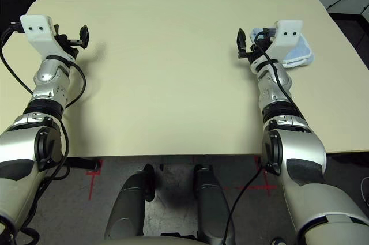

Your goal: Fold the towel and set it aside.

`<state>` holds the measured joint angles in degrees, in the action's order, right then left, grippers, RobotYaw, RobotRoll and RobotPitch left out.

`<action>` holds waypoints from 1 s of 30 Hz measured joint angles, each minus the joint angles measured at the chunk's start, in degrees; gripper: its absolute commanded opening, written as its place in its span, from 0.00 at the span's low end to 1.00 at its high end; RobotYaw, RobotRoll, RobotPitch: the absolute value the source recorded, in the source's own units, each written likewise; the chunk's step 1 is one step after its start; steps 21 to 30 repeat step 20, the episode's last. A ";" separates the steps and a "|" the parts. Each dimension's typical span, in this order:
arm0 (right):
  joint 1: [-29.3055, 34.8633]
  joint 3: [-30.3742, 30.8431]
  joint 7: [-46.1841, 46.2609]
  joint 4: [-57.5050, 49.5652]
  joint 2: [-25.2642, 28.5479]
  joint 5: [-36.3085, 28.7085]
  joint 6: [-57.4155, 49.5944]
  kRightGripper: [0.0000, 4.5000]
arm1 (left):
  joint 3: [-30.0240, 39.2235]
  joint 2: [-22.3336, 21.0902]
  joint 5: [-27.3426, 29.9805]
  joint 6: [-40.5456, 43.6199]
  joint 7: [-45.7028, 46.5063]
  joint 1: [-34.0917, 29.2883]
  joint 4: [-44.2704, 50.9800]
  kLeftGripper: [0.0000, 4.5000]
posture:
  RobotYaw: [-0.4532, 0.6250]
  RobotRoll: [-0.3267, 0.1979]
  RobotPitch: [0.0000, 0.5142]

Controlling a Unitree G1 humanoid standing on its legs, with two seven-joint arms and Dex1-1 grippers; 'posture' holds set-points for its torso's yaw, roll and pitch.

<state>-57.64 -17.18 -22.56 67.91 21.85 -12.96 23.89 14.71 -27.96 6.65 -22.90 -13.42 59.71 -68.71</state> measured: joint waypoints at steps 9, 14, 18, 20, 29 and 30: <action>0.01 -1.62 1.09 0.00 0.35 0.05 -0.39 1.00 | 0.01 0.70 0.11 0.27 -2.05 -0.32 0.00 1.00 | 0.40 0.62 0.36; 0.03 -1.66 1.82 0.00 0.63 0.23 -0.75 1.00 | 0.01 0.81 0.09 0.41 -1.46 -0.31 0.00 1.00 | 0.38 0.62 0.38; 0.03 -1.63 2.22 0.00 0.65 0.37 -1.48 1.00 | 0.01 0.88 0.09 0.87 -1.43 -0.31 -0.01 1.00 | 0.38 0.62 0.39; 0.03 -1.62 2.23 0.00 0.65 0.40 -1.71 1.00 | 0.01 0.88 0.08 1.00 -1.43 -0.31 -0.01 1.00 | 0.38 0.62 0.39; 0.03 -1.62 2.23 0.00 0.65 0.40 -1.71 1.00 | 0.01 0.88 0.08 1.00 -1.43 -0.31 -0.01 1.00 | 0.38 0.62 0.39; 0.03 -1.62 2.23 0.00 0.65 0.40 -1.71 1.00 | 0.01 0.88 0.08 1.00 -1.43 -0.31 -0.01 1.00 | 0.38 0.62 0.39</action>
